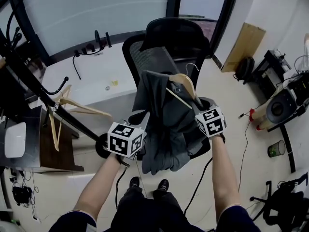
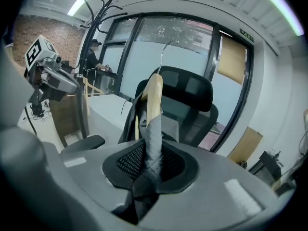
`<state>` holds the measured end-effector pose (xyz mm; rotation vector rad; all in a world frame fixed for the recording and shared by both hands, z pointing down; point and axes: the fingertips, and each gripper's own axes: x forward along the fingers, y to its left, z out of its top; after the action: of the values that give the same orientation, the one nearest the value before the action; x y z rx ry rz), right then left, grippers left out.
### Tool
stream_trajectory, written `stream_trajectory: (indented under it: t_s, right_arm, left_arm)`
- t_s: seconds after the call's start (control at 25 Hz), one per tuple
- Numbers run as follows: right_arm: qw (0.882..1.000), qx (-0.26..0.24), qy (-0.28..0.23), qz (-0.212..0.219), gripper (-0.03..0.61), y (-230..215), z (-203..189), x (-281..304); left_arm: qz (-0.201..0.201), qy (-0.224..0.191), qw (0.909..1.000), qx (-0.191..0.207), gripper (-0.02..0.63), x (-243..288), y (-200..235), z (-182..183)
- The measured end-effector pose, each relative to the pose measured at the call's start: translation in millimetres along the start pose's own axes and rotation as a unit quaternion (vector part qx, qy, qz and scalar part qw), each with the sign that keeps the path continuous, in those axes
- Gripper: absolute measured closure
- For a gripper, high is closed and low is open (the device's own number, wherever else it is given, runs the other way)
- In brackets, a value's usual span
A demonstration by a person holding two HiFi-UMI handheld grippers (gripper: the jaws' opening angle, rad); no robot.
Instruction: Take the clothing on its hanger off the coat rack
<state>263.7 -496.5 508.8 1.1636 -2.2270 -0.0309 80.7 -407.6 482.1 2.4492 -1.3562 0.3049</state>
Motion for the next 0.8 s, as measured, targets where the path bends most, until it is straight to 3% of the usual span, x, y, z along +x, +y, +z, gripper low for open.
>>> stream_trajectory:
  t_s: [0.4, 0.8]
  right_arm:
    - [0.996, 0.045, 0.034, 0.068, 0.518, 30, -64, 46]
    - [0.985, 0.07, 0.078, 0.14, 0.52, 83, -127, 87]
  left_arm:
    - [0.009, 0.033, 0.9991, -0.025, 0.601, 19, -2, -41]
    - [0.012, 0.065, 0.9968, -0.046, 0.601, 35, -5, -76]
